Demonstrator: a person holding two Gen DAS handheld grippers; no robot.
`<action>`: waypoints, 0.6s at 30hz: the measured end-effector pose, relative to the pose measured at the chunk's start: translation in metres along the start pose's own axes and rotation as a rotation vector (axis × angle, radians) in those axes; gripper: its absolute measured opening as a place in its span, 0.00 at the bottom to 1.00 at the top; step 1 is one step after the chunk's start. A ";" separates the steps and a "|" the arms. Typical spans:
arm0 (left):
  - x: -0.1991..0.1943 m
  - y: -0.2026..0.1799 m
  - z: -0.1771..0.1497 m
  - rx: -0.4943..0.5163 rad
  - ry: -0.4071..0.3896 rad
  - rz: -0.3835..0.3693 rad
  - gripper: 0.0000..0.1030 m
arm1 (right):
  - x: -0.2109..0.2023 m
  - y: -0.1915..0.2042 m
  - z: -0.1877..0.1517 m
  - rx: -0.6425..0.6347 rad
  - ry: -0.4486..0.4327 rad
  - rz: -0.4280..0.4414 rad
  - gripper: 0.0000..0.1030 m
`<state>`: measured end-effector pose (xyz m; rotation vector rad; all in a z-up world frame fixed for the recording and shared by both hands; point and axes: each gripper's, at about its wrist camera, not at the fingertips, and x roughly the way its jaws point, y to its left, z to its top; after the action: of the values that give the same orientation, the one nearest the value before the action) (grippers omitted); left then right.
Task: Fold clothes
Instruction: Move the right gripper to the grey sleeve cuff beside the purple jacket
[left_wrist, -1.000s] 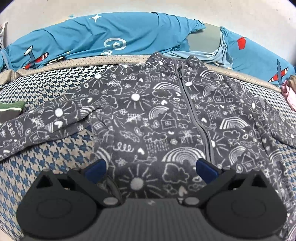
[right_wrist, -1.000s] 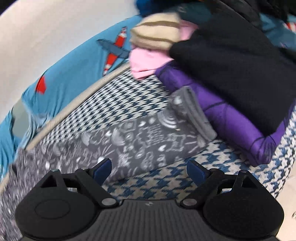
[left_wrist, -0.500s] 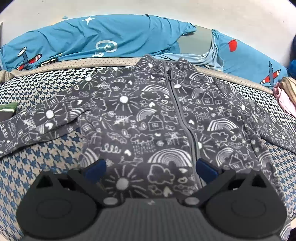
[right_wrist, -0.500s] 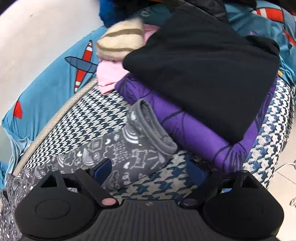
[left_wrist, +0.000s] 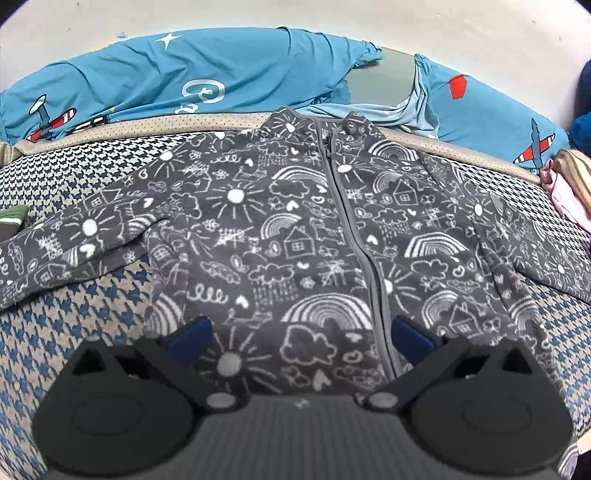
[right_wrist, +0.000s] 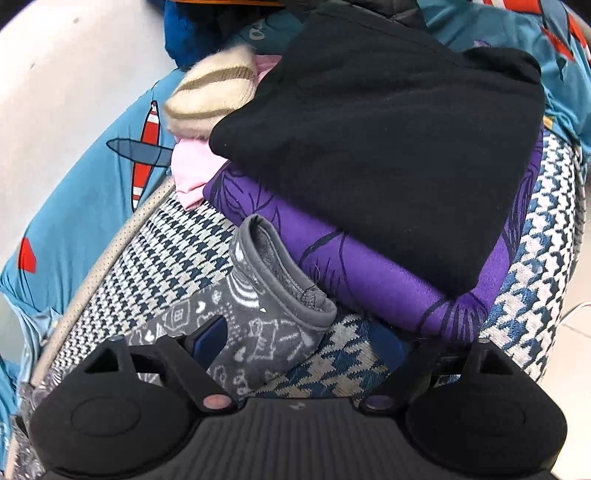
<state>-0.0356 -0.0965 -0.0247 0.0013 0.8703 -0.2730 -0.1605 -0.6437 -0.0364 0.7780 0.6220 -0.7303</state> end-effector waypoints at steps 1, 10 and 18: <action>0.000 0.000 0.000 0.000 0.000 0.000 1.00 | -0.001 0.000 0.000 0.008 -0.001 0.000 0.78; 0.006 -0.008 -0.004 0.019 0.015 0.003 1.00 | 0.004 0.012 -0.006 -0.064 0.007 -0.005 0.62; 0.008 -0.009 -0.006 0.029 0.015 0.017 1.00 | 0.013 0.025 -0.010 -0.121 -0.038 -0.024 0.32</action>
<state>-0.0372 -0.1061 -0.0334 0.0379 0.8807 -0.2698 -0.1354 -0.6279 -0.0415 0.6446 0.6368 -0.7211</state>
